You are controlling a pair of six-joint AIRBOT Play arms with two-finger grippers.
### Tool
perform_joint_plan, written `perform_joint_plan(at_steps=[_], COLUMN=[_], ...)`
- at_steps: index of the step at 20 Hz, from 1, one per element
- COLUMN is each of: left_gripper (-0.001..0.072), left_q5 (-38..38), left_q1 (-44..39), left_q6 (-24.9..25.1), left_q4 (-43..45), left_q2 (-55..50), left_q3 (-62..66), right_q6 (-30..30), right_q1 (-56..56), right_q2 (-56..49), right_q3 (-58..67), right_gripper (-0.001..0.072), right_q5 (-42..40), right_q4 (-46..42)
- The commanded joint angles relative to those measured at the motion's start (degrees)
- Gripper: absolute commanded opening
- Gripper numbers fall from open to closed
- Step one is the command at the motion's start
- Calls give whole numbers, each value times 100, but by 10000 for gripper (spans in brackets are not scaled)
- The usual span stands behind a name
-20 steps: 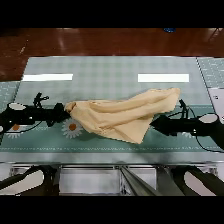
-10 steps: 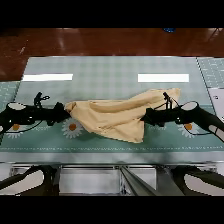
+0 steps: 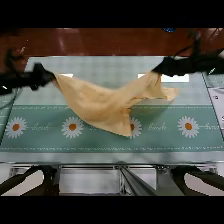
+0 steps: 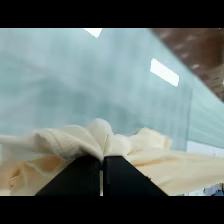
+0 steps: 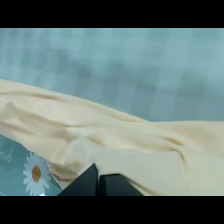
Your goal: Fold the shirts.
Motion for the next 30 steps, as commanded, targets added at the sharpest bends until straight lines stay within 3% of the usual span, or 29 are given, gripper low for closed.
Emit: perform_joint_plan(at_steps=[1, 5, 9, 12, 14, 17, 19, 22, 26, 30], left_gripper=[18, 18, 18, 19, 19, 19, 19, 19, 19, 19], left_q5=[-144, -352, -892, -1349, -1410, -1650, -2011, -2396, -1611, -251], left_q1=[155, 619, 1414, 1714, 1386, -31, -1034, -1827, -1899, -1902], left_q6=[-70, -109, -109, -264, -415, -463, -861, -1128, -1574, -2028], left_q4=[-341, -332, -136, 1115, 2142, 4072, 5250, 5840, 5840, 5836], left_q2=[448, 1086, 1888, 2610, 2970, 3344, 3456, 3359, 2671, 1110], left_q3=[1836, 3412, 4081, 4072, 4028, 3775, 3401, 2398, 796, 50], right_q6=[328, 367, 570, 901, 979, 1305, 1303, 1318, 1121, 684], right_q1=[-271, -472, -557, -557, -555, -555, -555, -555, -555, -557], right_q2=[474, 1355, 2511, 3126, 3331, 3512, 3543, 3541, 3115, 1508], right_q3=[2133, 3362, 3423, 3423, 3397, 2844, 2277, 1113, -850, -1451], right_gripper=[22, 23, 23, 23, 23, 23, 23, 23, 22, 23], right_q5=[651, 717, 675, 935, 1449, 2079, 2166, 1967, 990, -348], right_q4=[-590, -966, -1897, -2743, -3178, -3917, -3893, -3648, -2870, -2116])
